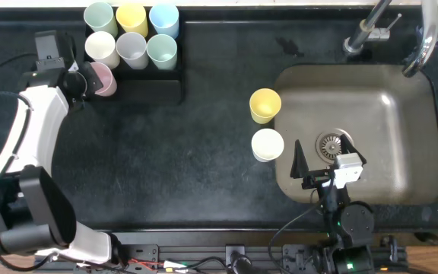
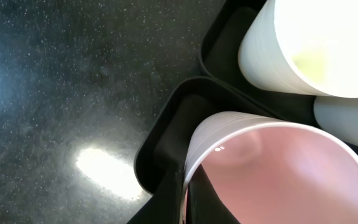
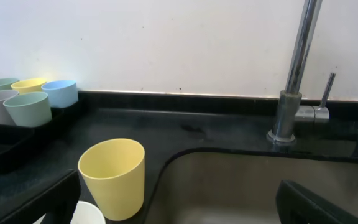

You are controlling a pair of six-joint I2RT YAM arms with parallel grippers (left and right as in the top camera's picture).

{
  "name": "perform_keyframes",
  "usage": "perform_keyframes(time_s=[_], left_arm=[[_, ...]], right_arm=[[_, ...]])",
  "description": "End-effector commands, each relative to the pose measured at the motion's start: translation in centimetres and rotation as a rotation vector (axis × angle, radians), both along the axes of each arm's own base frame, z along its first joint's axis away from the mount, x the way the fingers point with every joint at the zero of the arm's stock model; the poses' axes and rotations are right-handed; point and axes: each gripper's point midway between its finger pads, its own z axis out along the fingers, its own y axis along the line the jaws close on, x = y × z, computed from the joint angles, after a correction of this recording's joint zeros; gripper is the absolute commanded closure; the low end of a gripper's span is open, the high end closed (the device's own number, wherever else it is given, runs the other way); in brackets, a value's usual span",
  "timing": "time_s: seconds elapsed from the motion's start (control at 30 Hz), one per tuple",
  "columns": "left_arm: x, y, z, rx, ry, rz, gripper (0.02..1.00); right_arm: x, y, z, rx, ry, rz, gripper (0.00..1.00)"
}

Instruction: Store Cups

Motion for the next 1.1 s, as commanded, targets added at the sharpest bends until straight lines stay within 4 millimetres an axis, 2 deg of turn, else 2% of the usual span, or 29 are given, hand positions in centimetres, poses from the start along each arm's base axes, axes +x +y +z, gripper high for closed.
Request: perform_keyframes(time_s=[0.03, 0.23, 0.3, 0.47, 0.6, 0.67, 0.73, 0.8, 0.97, 1.1], left_arm=[[-0.3, 1.1, -1.7, -0.002, 0.04, 0.03, 0.985], [0.0, 1.2, -2.0, 0.001, 0.036, 0.034, 0.985], [0.0, 1.2, -2.0, 0.001, 0.036, 0.034, 0.958], [0.0, 1.2, -2.0, 0.001, 0.035, 0.035, 0.711], [0.2, 1.2, -1.8, -0.007, 0.019, 0.056, 0.452], [0.4, 1.2, -1.3, -0.008, 0.003, 0.061, 0.375], [0.5, 1.3, -0.2, -0.003, -0.025, 0.061, 0.332], [0.4, 1.3, 1.7, 0.007, -0.069, 0.063, 0.314], [-0.3, 1.3, 8.0, 0.039, -0.218, 0.067, 0.251], [-1.2, 0.2, 12.7, 0.055, -0.335, 0.047, 0.213]], right_arm=[[0.0, 0.2, -0.4, -0.003, 0.0, 0.009, 0.005], [0.0, 0.2, -0.4, -0.003, 0.0, 0.009, 0.003], [0.0, 0.2, -0.4, -0.003, 0.0, 0.009, 0.005], [0.0, 0.2, -0.4, -0.003, 0.0, 0.009, 0.007], [0.0, 0.2, -0.4, -0.003, 0.0, 0.009, 0.005], [0.0, 0.2, -0.4, -0.003, 0.0, 0.009, 0.005], [0.0, 0.2, -0.4, -0.003, 0.0, 0.009, 0.003], [0.0, 0.2, -0.4, -0.003, 0.0, 0.009, 0.005], [0.0, 0.2, -0.4, -0.003, 0.0, 0.009, 0.003], [0.0, 0.2, -0.4, -0.003, 0.0, 0.009, 0.005]])
